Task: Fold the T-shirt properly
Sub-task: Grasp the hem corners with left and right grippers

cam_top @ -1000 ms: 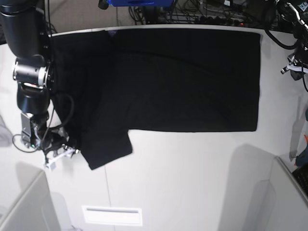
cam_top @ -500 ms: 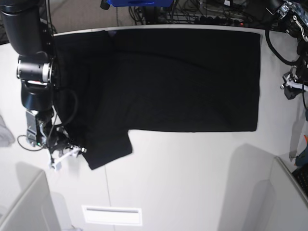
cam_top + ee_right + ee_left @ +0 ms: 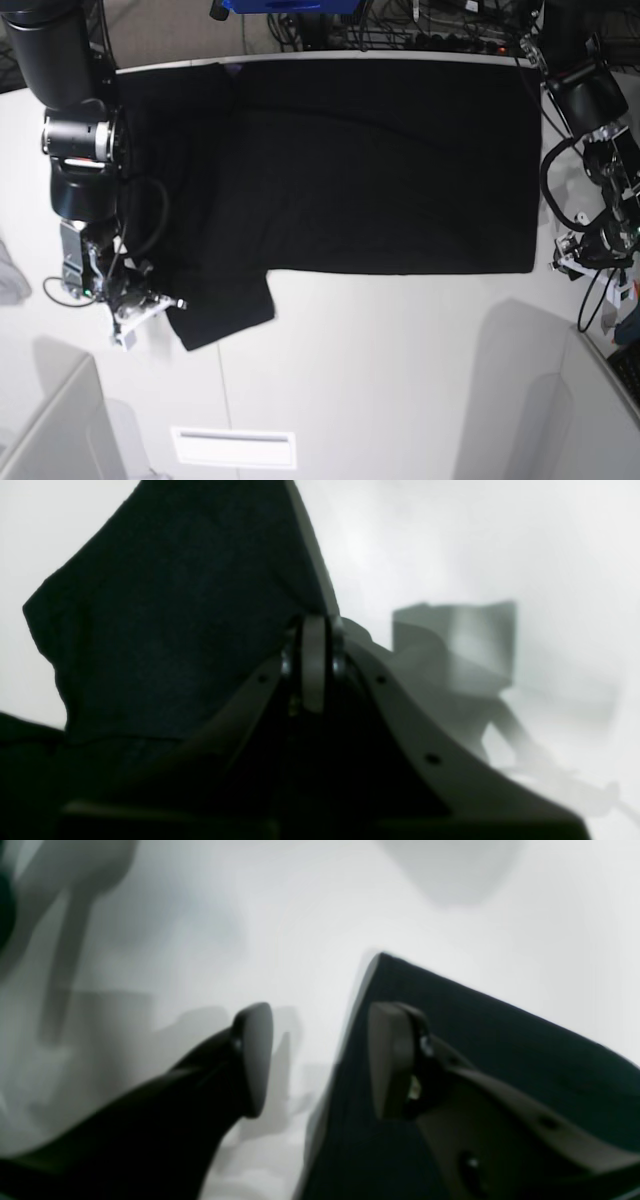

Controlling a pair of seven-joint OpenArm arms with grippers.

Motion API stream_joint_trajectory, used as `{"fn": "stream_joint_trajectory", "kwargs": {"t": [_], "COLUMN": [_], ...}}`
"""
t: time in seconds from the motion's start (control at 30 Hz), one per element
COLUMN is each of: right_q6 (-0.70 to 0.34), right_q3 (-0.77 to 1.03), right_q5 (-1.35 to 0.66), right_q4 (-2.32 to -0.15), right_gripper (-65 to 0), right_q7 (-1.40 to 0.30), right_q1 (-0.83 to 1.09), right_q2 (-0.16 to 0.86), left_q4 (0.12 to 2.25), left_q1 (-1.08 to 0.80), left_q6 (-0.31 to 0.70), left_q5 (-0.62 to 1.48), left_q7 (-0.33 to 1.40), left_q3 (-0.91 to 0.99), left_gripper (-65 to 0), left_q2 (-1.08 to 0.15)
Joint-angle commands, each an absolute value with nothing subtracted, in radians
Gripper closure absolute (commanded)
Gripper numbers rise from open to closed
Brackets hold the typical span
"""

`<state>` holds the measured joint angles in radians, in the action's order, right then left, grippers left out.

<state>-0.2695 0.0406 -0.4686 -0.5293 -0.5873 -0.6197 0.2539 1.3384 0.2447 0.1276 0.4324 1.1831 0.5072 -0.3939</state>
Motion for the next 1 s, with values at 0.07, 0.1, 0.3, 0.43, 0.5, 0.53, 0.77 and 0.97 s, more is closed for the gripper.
{"fn": "stream_joint_trajectory", "kwargs": {"t": [0.07,0.1,0.3,0.43,0.5,0.53,0.77,0.97], "right_q6": [-0.271,-0.271,-0.271,-0.271,-0.271,-0.271,-0.271,-0.271], "right_q3": [0.038,0.038,0.038,0.038,0.038,0.038,0.038,0.038], "right_q5": [-0.455,-0.455,-0.455,-0.455,-0.455,-0.455,-0.455,-0.455], "right_q4": [-0.533,-0.533,-0.535,-0.535,-0.535,-0.535,-0.535,-0.535], "right_gripper": [0.0,0.0,0.0,0.0,0.0,0.0,0.0,0.0], "right_q7": [-0.616,-0.616,-0.616,-0.616,-0.616,-0.616,-0.616,-0.616], "right_q1": [-0.634,-0.634,-0.634,-0.634,-0.636,-0.638,-0.638,-0.636], "right_q2": [0.26,0.26,0.26,0.26,0.26,0.26,0.26,0.26], "left_q4": [1.267,1.233,1.061,1.029,1.007,1.0,0.96,0.88], "left_q1": [0.32,0.335,0.386,0.387,0.387,0.389,0.39,0.426], "left_q6": [0.125,0.125,0.125,0.125,0.125,0.125,0.125,0.125], "left_q5": [0.39,0.39,0.39,0.39,0.384,0.384,0.381,0.384], "left_q7": [1.118,1.102,0.997,0.984,0.983,0.977,0.918,0.914], "left_q3": [0.452,0.432,0.344,0.308,0.315,0.312,0.308,0.213], "left_gripper": [-40.5,-42.8,-44.1,-44.1,-44.1,-44.1,-44.1,-40.0], "left_q2": [-0.412,-0.412,-0.412,-0.41,-0.394,-0.392,-0.364,-0.363]}}
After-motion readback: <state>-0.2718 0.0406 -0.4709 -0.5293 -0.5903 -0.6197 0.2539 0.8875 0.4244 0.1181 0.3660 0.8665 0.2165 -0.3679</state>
